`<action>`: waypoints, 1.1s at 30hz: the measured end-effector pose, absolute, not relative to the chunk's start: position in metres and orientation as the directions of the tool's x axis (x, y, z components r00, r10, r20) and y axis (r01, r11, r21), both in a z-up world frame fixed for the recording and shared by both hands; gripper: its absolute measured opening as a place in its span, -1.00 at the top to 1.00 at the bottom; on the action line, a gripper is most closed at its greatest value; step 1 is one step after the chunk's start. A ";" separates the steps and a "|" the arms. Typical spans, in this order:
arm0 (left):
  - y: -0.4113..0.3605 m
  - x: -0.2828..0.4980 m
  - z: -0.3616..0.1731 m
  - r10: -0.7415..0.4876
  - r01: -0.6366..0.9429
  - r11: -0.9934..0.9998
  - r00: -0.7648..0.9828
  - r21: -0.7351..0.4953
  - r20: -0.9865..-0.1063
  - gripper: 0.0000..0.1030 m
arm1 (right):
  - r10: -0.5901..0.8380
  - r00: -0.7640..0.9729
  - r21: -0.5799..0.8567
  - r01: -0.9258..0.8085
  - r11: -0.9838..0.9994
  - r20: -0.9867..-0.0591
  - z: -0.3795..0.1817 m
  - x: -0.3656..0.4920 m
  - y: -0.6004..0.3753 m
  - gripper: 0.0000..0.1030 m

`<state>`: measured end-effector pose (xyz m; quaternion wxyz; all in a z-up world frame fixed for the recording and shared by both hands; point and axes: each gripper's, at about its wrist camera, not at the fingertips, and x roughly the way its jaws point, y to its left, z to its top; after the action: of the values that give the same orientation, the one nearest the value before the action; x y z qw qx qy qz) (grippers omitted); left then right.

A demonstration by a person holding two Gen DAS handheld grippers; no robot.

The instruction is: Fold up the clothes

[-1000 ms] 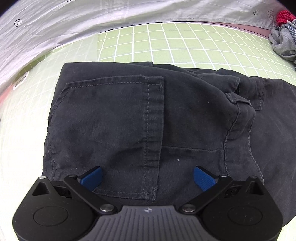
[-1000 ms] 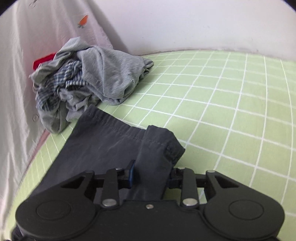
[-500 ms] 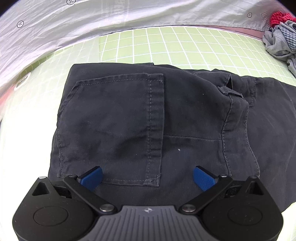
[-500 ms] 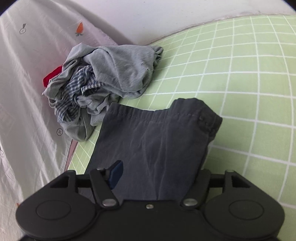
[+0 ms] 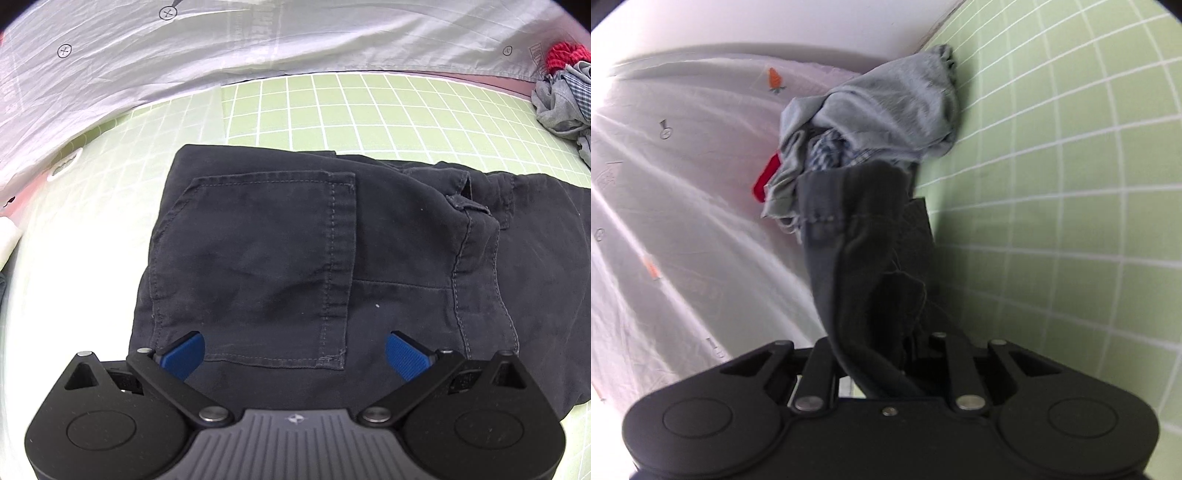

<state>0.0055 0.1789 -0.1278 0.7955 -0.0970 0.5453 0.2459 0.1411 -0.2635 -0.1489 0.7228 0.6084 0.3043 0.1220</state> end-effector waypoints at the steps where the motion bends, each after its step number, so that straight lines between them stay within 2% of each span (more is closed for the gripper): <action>1: 0.179 0.005 -0.126 0.291 -0.505 0.856 0.288 0.113 -0.913 -1.00 | 0.571 0.779 0.965 0.178 0.193 -0.258 -0.146 0.142 -0.260 0.63; 11: 0.219 -0.038 -0.123 0.329 -0.595 0.798 0.295 0.097 -0.897 -1.00 | 0.840 0.539 0.988 0.153 -0.027 -0.060 -0.143 0.135 -0.112 0.63; 14: 0.232 -0.046 -0.128 0.324 -0.613 0.785 0.283 0.089 -0.903 -1.00 | 0.910 0.379 0.978 0.180 0.105 -0.168 -0.154 0.117 -0.053 0.63; 16: 0.237 -0.047 -0.130 0.318 -0.614 0.785 0.282 0.085 -0.905 -1.00 | 0.901 0.248 0.929 0.202 0.310 -0.355 -0.170 0.106 -0.018 0.63; 17: 0.238 -0.048 -0.131 0.316 -0.614 0.785 0.282 0.082 -0.906 -1.00 | 0.890 0.246 0.918 0.204 0.340 -0.384 -0.174 0.103 -0.013 0.63; 20: 0.244 -0.050 -0.134 0.308 -0.613 0.786 0.283 0.076 -0.909 -1.00 | 0.867 0.251 0.897 0.227 0.380 -0.431 -0.182 0.098 -0.006 0.64; 26: 0.253 -0.051 -0.143 0.285 -0.614 0.788 0.284 0.056 -0.915 -1.00 | 0.837 0.242 0.868 0.219 0.445 -0.490 -0.162 0.098 0.004 0.59; 29: 0.256 -0.052 -0.148 0.274 -0.622 0.782 0.285 0.041 -0.919 -1.00 | 0.808 0.229 0.840 0.134 0.526 -0.543 -0.139 0.097 0.016 0.38; 31: 0.259 -0.055 -0.150 0.268 -0.630 0.776 0.286 0.030 -0.920 -1.00 | 0.786 0.220 0.810 0.044 0.584 -0.578 -0.120 0.097 0.028 0.07; 33: 0.262 -0.057 -0.152 0.262 -0.639 0.769 0.287 0.020 -0.921 -1.00 | 0.769 0.213 0.780 -0.048 0.624 -0.603 -0.101 0.095 0.043 -0.06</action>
<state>-0.0570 0.2618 -0.1517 0.7819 -0.1799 0.5228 0.2881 0.0951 0.0435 -0.1005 0.7083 0.3235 0.5571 0.2884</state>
